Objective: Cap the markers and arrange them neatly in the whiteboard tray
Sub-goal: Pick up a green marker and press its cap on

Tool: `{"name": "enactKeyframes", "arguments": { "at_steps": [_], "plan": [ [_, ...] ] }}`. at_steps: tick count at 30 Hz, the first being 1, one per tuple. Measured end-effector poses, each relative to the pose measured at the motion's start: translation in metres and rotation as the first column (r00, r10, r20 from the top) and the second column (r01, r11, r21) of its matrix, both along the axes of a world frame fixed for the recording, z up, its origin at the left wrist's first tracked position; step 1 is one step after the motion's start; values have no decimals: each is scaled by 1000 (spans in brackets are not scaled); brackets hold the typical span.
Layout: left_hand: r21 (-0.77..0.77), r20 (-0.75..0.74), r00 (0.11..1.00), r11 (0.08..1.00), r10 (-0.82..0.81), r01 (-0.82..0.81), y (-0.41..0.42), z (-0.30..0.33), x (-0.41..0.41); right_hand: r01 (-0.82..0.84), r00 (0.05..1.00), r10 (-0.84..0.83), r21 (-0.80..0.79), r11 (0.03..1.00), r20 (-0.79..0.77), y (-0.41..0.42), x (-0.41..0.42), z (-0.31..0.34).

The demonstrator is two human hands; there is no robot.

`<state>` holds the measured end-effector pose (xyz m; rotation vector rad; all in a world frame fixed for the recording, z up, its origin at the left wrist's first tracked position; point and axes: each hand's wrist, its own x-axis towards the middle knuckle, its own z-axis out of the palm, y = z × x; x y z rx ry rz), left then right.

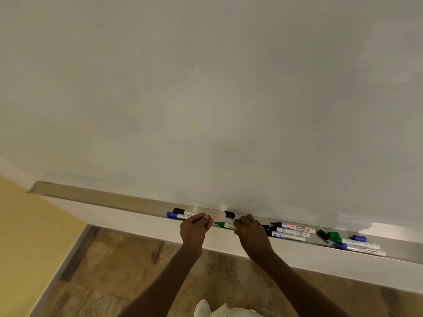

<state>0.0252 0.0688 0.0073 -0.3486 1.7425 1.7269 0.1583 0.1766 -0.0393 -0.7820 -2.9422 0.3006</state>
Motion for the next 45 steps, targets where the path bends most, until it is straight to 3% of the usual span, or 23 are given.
{"name": "enactKeyframes", "arguments": {
  "at_steps": [4,7,9,11,14,16,18,21,25,32,38,45],
  "plan": [
    [-34,-110,994,999,-7,4,5,5,9,21,999,-21,-3,1000,-43,4,9,9],
    [-183,-305,938,976,-167,114,11,3,19,61,994,-60,3,998,-93,9,21,24],
    [-335,-479,795,914,-373,227,17,2,27,99,989,-98,4,995,-113,15,30,32],
    [-486,-585,573,813,-575,320,24,-2,32,125,984,-123,13,992,-130,22,41,38],
    [-667,-545,302,623,-782,408,36,-14,33,141,980,-136,19,990,-146,32,56,42],
    [-761,-473,208,516,-856,393,44,-17,35,144,981,-139,25,989,-132,37,65,43],
    [-838,-432,168,463,-886,289,50,-18,39,150,981,-146,26,988,-126,41,72,44],
    [-899,-376,149,399,-914,178,57,-20,45,169,977,-166,9,986,-131,44,80,46],
    [-916,-342,181,370,-922,156,63,-18,51,176,976,-174,4,984,-129,47,86,44],
    [-879,-393,215,434,-894,198,71,-14,52,172,978,-171,-2,985,-119,52,87,43],
    [-741,-480,347,584,-806,332,73,-15,44,170,978,-173,-29,985,-121,54,80,41],
    [-724,-515,295,593,-805,353,70,-24,41,141,978,-145,-33,989,-148,54,70,45]
  ]
}}
